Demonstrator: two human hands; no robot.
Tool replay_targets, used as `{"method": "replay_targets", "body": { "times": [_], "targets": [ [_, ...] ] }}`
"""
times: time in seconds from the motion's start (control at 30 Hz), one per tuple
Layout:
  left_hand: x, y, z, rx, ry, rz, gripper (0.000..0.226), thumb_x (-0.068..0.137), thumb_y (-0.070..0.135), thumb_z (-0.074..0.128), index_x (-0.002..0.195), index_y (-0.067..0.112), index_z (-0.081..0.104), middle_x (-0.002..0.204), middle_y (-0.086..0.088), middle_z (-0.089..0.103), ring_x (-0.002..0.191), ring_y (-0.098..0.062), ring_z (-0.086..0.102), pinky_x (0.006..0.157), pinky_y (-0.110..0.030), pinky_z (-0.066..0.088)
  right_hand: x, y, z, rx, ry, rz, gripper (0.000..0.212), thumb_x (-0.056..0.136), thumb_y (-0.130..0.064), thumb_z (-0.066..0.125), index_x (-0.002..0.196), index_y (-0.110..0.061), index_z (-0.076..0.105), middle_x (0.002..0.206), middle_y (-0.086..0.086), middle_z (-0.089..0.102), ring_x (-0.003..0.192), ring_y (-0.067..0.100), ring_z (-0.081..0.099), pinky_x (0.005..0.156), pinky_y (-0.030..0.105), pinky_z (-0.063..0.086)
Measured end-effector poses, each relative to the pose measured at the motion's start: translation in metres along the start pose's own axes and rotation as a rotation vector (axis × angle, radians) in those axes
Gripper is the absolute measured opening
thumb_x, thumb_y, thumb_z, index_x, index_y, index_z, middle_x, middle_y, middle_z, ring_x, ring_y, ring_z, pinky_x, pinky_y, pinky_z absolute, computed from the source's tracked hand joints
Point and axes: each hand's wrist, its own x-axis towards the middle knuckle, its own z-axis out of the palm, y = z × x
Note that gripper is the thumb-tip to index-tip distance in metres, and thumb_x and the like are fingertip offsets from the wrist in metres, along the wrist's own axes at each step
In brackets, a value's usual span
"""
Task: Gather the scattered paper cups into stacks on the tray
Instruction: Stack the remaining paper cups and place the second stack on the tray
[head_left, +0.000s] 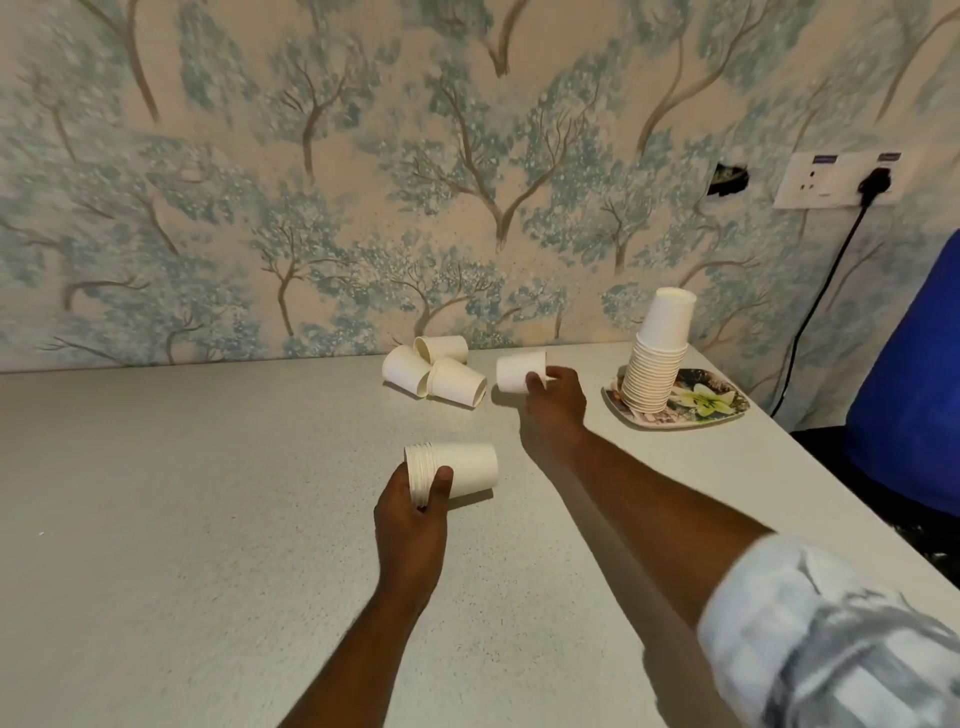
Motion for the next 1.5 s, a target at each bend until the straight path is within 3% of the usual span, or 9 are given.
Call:
{"method": "replay_targets", "body": {
  "times": [0.1,0.27,0.4,0.5,0.67,0.97,1.17,1.37,1.5],
  "targets": [
    [-0.004,0.006,-0.009,-0.093,-0.058,-0.040,0.052,0.085,0.038,0.068,0.130,0.014,0.058,0.121,-0.008,0.067,0.115,-0.024,0.066,0.098,-0.050,0.057,-0.027,0.006,-0.030,0.088,-0.039,0.079,0.018,0.104,-0.025,0.054,0.120,-0.019,0.058,0.125,0.014,0.059,0.112,0.032,0.061,0.098,0.053,0.054],
    [-0.021,0.021,-0.012,-0.263,-0.122,-0.139,0.053,0.079,0.032,0.071,0.128,0.014,0.059,0.124,-0.014,0.066,0.118,-0.032,0.064,0.102,-0.056,0.052,-0.083,0.005,-0.098,0.160,-0.434,0.282,0.032,0.090,-0.043,0.073,0.110,-0.025,0.055,0.121,0.016,0.054,0.110,0.038,0.062,0.080,0.061,0.060],
    [-0.054,0.030,-0.006,-0.343,-0.174,-0.201,0.045,0.079,0.027,0.073,0.122,0.016,0.063,0.122,-0.014,0.068,0.115,-0.032,0.067,0.095,-0.047,0.058,-0.122,-0.003,-0.147,-0.340,-0.609,-0.090,0.045,0.080,-0.028,0.085,0.104,-0.027,0.047,0.106,0.006,0.058,0.079,0.012,0.068,0.052,0.019,0.055],
    [-0.078,0.034,-0.003,-0.332,-0.187,-0.207,0.043,0.084,0.023,0.073,0.124,0.017,0.061,0.120,-0.011,0.069,0.111,-0.029,0.069,0.088,-0.040,0.061,-0.136,-0.002,-0.165,-0.626,-0.643,-0.379,0.052,0.079,-0.022,0.084,0.109,-0.023,0.041,0.109,0.002,0.053,0.093,0.017,0.060,0.064,0.021,0.052],
    [-0.107,0.049,-0.021,-0.276,-0.170,-0.164,0.035,0.093,0.013,0.067,0.127,0.013,0.059,0.114,-0.007,0.069,0.098,-0.020,0.071,0.068,-0.022,0.060,-0.155,-0.008,-0.189,-0.594,-0.704,-0.519,0.082,0.069,-0.016,0.088,0.129,-0.028,0.033,0.132,-0.001,0.039,0.114,0.016,0.051,0.082,0.022,0.053],
    [-0.139,0.066,-0.039,-0.178,-0.213,-0.040,0.029,0.095,0.016,0.064,0.124,0.010,0.061,0.114,-0.009,0.070,0.103,-0.023,0.070,0.073,-0.022,0.060,-0.192,-0.013,-0.196,-0.441,-0.736,-0.515,0.070,0.070,-0.010,0.085,0.126,-0.024,0.047,0.122,-0.004,0.055,0.115,0.014,0.058,0.082,0.027,0.060],
    [-0.150,0.075,-0.030,-0.128,-0.298,-0.027,0.038,0.090,0.027,0.069,0.125,0.013,0.061,0.116,-0.011,0.070,0.104,-0.026,0.071,0.084,-0.038,0.062,-0.212,-0.006,-0.185,-0.288,-0.714,-0.444,0.064,0.077,-0.002,0.081,0.128,-0.022,0.047,0.123,-0.001,0.053,0.114,0.019,0.059,0.081,0.031,0.062],
    [-0.157,0.069,-0.013,-0.190,-0.254,-0.072,0.041,0.087,0.017,0.077,0.123,0.020,0.059,0.109,-0.005,0.071,0.089,-0.014,0.075,0.067,-0.022,0.059,-0.213,-0.006,-0.172,-0.200,-0.737,-0.328,0.059,0.082,0.001,0.072,0.131,-0.018,0.045,0.126,0.005,0.051,0.118,0.027,0.057,0.088,0.039,0.062],
    [-0.147,0.065,-0.016,-0.151,-0.262,-0.053,0.045,0.088,0.015,0.075,0.127,0.019,0.054,0.110,-0.002,0.067,0.088,-0.009,0.073,0.065,-0.016,0.057,-0.203,-0.005,-0.166,-0.177,-0.797,-0.296,0.066,0.072,-0.013,0.067,0.135,-0.017,0.045,0.131,0.007,0.051,0.117,0.024,0.057,0.079,0.030,0.060]
  ]
}}
